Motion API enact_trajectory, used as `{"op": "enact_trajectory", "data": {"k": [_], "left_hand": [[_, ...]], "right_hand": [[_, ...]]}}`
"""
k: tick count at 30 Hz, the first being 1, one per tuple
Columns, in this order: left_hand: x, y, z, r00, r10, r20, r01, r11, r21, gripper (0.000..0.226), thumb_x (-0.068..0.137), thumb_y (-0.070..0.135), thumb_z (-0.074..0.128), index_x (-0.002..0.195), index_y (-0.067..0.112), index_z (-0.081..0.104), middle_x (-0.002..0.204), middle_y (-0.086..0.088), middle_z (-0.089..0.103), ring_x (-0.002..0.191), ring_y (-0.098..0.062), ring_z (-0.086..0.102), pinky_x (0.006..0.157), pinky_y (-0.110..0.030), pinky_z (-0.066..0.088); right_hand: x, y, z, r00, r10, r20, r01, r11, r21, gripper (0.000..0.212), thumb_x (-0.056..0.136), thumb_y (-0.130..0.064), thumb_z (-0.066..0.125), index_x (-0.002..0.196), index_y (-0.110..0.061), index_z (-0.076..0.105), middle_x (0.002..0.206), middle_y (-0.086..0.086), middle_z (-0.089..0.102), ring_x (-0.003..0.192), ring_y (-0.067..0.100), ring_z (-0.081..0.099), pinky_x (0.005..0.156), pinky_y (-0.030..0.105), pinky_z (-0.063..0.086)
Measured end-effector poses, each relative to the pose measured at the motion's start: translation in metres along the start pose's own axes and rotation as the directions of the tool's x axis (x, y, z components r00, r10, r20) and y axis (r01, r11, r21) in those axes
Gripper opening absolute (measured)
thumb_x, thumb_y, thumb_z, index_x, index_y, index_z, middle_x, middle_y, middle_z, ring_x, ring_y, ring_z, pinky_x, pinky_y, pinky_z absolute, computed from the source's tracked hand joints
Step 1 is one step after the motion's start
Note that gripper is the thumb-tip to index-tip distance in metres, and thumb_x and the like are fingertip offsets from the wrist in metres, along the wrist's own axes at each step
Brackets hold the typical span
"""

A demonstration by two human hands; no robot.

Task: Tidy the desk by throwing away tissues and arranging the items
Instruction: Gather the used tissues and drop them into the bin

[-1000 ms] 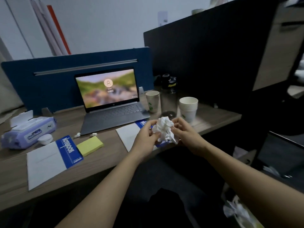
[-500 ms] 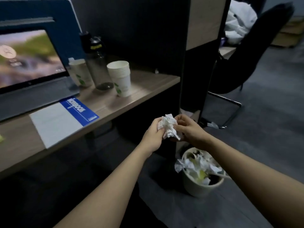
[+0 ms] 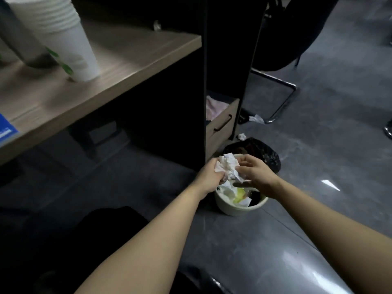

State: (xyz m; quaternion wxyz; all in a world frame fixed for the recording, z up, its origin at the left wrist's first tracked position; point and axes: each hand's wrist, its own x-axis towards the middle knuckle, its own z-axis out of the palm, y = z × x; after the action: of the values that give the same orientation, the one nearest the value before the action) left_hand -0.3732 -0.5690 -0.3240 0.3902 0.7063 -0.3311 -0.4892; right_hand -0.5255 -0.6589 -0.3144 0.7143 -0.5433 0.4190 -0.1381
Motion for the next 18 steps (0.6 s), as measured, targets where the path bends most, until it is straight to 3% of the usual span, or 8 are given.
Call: {"op": "enact_trajectory", "data": {"k": [4, 7, 11, 14, 18], "left_hand": [[0.021, -0.011, 0.021, 0.995, -0.082, 0.049, 0.083, 0.996, -0.034, 0.044, 0.087, 0.001, 0.056, 0.124, 0.026, 0.053, 0.119, -0.012, 0.065, 0.110, -0.028, 0.064, 0.096, -0.050, 0.053], [0.031, -0.011, 0.031, 0.990, -0.122, 0.070, 0.125, 0.991, -0.045, 0.055, 0.087, 0.001, 0.057, 0.132, 0.030, 0.047, 0.127, -0.010, 0.059, 0.113, -0.028, 0.062, 0.095, -0.050, 0.053], [0.036, -0.011, 0.032, 0.987, -0.143, 0.071, 0.139, 0.989, 0.058, 0.080, 0.087, 0.009, 0.056, 0.153, 0.036, 0.020, 0.144, -0.002, 0.048, 0.127, -0.026, 0.051, 0.106, -0.046, 0.045], [0.033, -0.019, 0.024, 0.991, -0.128, 0.038, 0.123, 0.986, 0.115, 0.069, 0.090, 0.020, 0.057, 0.151, 0.035, 0.026, 0.136, 0.002, 0.053, 0.121, -0.021, 0.053, 0.103, -0.037, 0.045], [0.024, -0.031, 0.008, 0.994, -0.104, 0.022, 0.102, 0.989, 0.105, 0.064, 0.088, 0.015, 0.055, 0.148, 0.031, 0.035, 0.113, 0.014, 0.051, 0.101, -0.006, 0.054, 0.077, -0.015, 0.040]], "right_hand": [[0.010, 0.023, -0.017, 0.996, 0.069, -0.064, -0.068, 0.997, 0.026, 0.014, 0.088, 0.000, 0.058, 0.095, -0.013, 0.060, 0.085, 0.007, 0.060, 0.073, 0.020, 0.059, 0.075, 0.053, 0.059], [0.018, 0.031, -0.028, 0.986, 0.110, -0.123, -0.104, 0.993, 0.055, 0.019, 0.090, -0.003, 0.056, 0.107, -0.011, 0.059, 0.104, 0.012, 0.062, 0.085, 0.027, 0.062, 0.077, 0.051, 0.059], [0.025, 0.038, -0.044, 0.955, 0.155, -0.254, -0.144, 0.988, 0.059, 0.029, 0.093, -0.010, 0.057, 0.121, -0.016, 0.059, 0.121, 0.003, 0.058, 0.094, 0.036, 0.068, 0.069, 0.045, 0.061], [0.025, 0.044, -0.051, 0.934, 0.178, -0.309, -0.174, 0.984, 0.041, 0.029, 0.093, -0.010, 0.058, 0.120, -0.019, 0.057, 0.121, 0.003, 0.056, 0.095, 0.037, 0.067, 0.067, 0.046, 0.061], [0.022, 0.044, -0.047, 0.930, 0.185, -0.317, -0.199, 0.980, -0.013, 0.032, 0.092, -0.009, 0.057, 0.123, -0.015, 0.057, 0.123, 0.006, 0.056, 0.096, 0.036, 0.066, 0.077, 0.051, 0.059]]}}
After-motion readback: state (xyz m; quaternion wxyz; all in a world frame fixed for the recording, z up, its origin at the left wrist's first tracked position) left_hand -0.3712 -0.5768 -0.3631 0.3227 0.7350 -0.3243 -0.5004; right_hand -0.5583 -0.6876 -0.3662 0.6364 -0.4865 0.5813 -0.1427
